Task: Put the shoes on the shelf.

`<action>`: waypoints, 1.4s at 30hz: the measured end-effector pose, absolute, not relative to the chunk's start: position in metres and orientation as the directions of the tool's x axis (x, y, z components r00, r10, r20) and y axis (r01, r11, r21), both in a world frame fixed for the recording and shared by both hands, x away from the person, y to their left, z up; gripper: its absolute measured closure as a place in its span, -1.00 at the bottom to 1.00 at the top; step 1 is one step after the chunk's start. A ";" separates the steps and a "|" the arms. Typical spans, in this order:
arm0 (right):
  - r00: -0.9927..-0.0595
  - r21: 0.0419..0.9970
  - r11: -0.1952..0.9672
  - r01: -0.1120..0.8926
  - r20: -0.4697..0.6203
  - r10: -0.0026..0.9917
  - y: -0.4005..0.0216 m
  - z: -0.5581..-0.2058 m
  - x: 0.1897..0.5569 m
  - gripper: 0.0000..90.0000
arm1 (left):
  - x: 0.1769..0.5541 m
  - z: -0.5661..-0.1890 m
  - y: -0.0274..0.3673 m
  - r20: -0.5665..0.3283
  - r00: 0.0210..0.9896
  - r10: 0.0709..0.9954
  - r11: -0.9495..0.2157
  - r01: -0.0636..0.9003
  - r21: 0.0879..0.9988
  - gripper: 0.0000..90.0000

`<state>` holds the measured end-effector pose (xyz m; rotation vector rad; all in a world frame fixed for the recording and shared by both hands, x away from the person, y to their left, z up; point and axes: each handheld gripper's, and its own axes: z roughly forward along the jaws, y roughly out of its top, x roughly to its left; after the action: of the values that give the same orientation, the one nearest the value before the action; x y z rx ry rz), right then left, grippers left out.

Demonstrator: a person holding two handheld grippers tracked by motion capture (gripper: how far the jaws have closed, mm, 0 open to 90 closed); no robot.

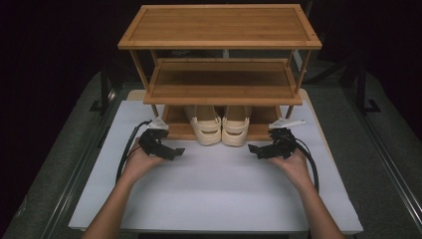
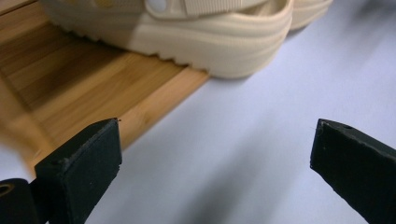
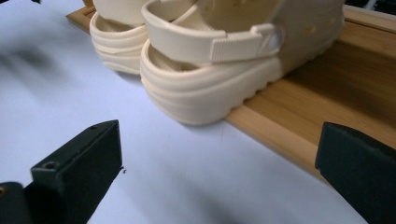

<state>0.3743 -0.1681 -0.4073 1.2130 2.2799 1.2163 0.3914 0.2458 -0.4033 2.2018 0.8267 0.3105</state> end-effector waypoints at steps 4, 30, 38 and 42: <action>-0.600 0.787 0.289 0.545 0.125 0.790 -0.179 -0.405 0.362 -0.99 | 0.374 -0.404 0.260 -0.021 0.753 0.657 -0.506 0.462 0.728 -0.96; -0.497 0.744 0.291 0.602 0.064 0.865 -0.247 -0.428 0.287 -0.99 | 0.294 -0.428 0.324 0.027 0.717 0.697 -0.543 0.502 0.674 -0.96; -0.479 0.706 0.312 0.636 0.043 0.877 -0.260 -0.444 0.273 -0.99 | 0.283 -0.442 0.339 0.045 0.691 0.721 -0.548 0.530 0.647 -0.96; -0.480 0.690 0.323 0.647 0.039 0.876 -0.260 -0.448 0.273 -0.99 | 0.281 -0.445 0.344 0.033 0.689 0.724 -0.536 0.532 0.656 -0.96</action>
<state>0.2733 -0.2599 -0.4482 1.3590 2.2528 0.9337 0.2812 0.3435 -0.4449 2.2730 0.9583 0.4005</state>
